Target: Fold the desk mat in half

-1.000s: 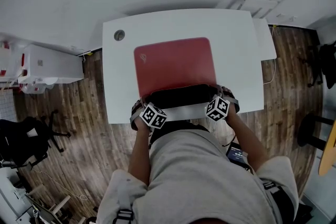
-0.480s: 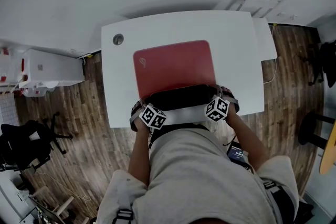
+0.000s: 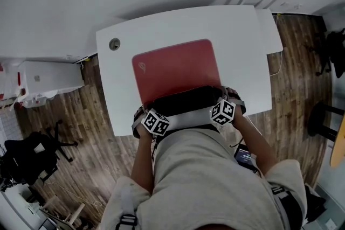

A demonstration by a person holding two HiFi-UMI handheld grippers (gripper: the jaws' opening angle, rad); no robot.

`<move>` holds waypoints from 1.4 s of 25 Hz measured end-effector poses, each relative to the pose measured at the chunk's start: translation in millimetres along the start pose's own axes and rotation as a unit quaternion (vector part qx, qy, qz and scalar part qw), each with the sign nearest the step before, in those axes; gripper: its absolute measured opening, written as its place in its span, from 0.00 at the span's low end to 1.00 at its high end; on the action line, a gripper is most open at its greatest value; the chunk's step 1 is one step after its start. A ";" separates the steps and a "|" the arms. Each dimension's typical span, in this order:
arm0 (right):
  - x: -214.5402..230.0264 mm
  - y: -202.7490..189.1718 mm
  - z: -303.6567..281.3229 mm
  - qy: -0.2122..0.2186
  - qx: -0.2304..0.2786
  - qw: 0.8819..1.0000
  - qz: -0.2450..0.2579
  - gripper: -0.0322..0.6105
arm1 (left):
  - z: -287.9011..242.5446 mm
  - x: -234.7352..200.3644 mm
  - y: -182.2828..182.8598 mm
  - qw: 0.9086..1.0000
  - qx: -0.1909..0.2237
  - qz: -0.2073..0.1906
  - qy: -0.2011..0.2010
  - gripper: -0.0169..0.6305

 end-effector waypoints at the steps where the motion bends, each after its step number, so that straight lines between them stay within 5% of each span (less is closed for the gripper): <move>1: 0.3 0.4 -0.1 0.000 -0.002 1.000 0.000 0.13 | 0.1 -0.7 0.2 1.000 -0.001 -0.002 -0.008 0.07; 8: 5.5 3.3 -1.3 0.020 -0.029 0.999 0.013 0.13 | 1.2 -6.5 2.3 0.997 0.000 -0.010 -0.073 0.07; 16: 6.2 -2.8 1.1 0.016 -0.027 0.999 0.021 0.13 | 1.8 -4.0 5.4 0.997 0.004 -0.014 -0.079 0.07; 35: 8.0 3.3 -5.4 0.023 0.009 0.998 0.055 0.13 | -2.5 -1.7 8.2 0.998 -0.007 -0.019 0.060 0.07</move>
Point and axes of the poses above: the fingertips, and each gripper's own axes: z backward along the fingers, x to its right, y out of its top, the point moved 6 cm from there along z, backward along the fingers, and after that the axes turned 7 degrees about -x, right-handed, at the moved point
